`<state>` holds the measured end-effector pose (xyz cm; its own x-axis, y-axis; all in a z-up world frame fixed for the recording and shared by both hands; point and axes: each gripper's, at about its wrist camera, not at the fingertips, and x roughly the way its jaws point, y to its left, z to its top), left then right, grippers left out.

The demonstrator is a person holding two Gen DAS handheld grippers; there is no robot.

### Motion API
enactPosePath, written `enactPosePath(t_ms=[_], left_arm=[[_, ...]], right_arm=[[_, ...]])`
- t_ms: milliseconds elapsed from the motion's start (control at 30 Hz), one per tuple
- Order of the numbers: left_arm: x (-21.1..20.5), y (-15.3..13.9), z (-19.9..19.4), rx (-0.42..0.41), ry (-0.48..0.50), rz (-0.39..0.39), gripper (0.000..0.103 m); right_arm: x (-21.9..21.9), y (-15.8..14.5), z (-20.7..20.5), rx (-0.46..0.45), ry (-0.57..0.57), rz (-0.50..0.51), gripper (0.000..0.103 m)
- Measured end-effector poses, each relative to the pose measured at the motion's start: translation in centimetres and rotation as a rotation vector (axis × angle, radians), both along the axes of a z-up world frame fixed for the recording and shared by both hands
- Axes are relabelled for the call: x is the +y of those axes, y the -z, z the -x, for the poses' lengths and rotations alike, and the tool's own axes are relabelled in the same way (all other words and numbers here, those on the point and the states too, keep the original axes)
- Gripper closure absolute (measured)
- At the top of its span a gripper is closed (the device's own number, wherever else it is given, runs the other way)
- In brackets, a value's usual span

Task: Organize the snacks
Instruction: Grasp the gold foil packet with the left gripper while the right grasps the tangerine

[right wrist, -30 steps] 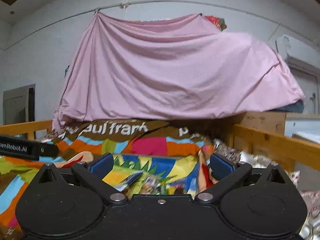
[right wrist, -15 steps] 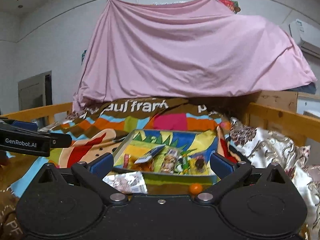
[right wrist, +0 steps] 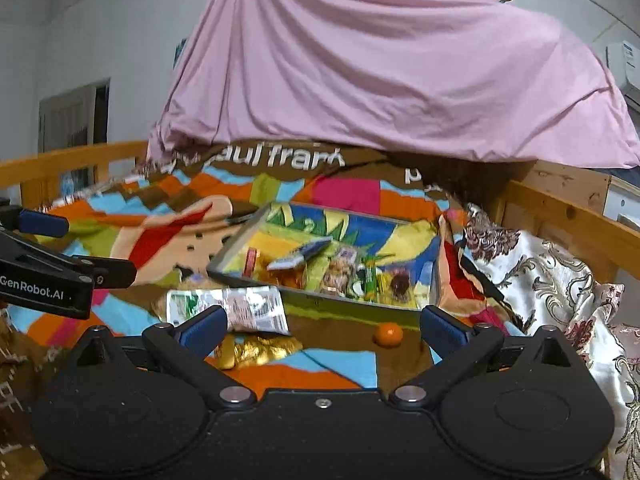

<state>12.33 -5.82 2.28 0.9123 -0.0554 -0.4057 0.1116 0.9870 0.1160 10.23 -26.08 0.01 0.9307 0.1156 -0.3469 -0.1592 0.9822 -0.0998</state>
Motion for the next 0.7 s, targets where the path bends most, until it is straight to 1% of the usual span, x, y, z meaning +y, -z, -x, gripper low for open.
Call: enactPosePath(t_ms=[133,267,467,700], left_arm=[[-0.1,1.0,-0.2,0.036,0.015,-0.019,0.0],[-0.2,2.0,-0.4,0.076,0.031,-0.032,0.0],[-0.4,3.5,-1.2,0.176,0.091,0.001,0.0],[-1.4,4.8,-2.0,0.226,0.133,0.001,0.0]], right_arm=[[0.1,0.5,-0.6,0.043,0.02,0.023,0.001],[-0.4,1.2,-1.4,0.104,0.063,0.031,0.001],[-1.5,1.8,-2.5,0.175,0.108,-0.012,0.001],[-1.7,2.1,-3.2,0.219,0.123,-0.017,0.001]])
